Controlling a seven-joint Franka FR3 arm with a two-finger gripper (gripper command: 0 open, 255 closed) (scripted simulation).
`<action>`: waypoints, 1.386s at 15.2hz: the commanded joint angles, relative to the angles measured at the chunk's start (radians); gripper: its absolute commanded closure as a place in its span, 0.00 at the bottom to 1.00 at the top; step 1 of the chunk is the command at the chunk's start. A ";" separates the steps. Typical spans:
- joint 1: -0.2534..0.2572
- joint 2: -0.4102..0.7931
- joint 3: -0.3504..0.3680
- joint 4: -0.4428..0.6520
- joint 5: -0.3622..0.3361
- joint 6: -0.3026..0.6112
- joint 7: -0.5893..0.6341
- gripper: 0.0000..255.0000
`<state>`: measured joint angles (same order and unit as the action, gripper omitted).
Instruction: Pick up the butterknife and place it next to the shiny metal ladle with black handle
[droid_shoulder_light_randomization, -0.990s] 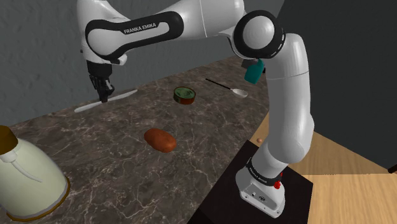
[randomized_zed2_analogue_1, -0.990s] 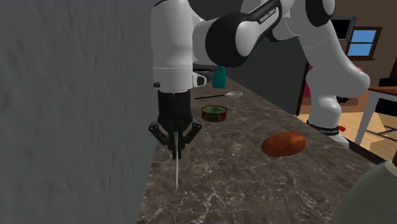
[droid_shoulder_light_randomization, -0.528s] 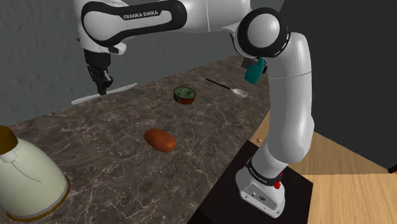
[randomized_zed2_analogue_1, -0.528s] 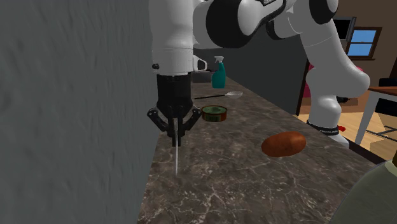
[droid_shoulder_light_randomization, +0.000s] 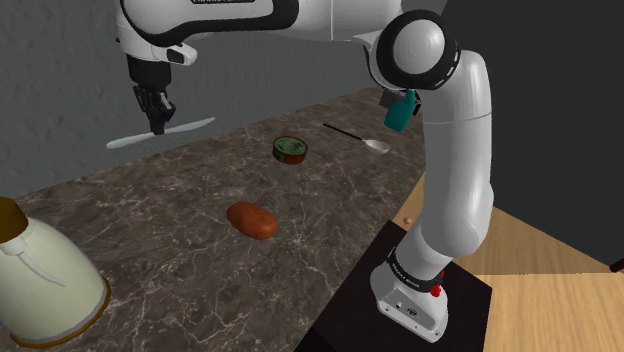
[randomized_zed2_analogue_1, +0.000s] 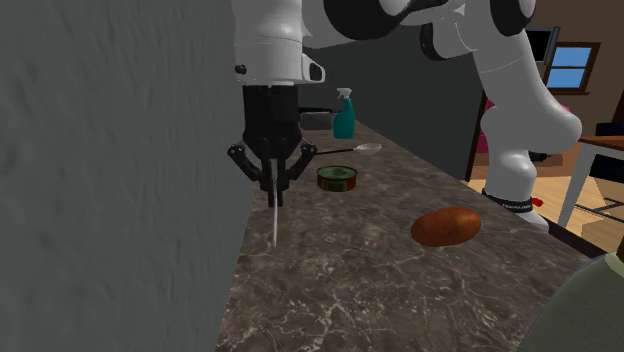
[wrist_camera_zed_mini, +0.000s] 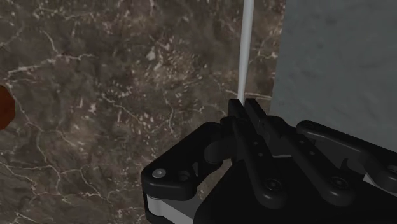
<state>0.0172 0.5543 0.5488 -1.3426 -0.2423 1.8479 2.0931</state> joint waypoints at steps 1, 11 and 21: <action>0.001 -0.006 0.002 0.019 0.003 -0.024 -0.002 1.00; -0.176 -0.178 0.004 -0.188 0.090 0.024 -0.153 1.00; -0.372 -0.336 -0.046 -0.381 0.186 0.075 -0.401 1.00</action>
<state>-0.3342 0.2348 0.5100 -1.7014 -0.0671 1.9162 1.7231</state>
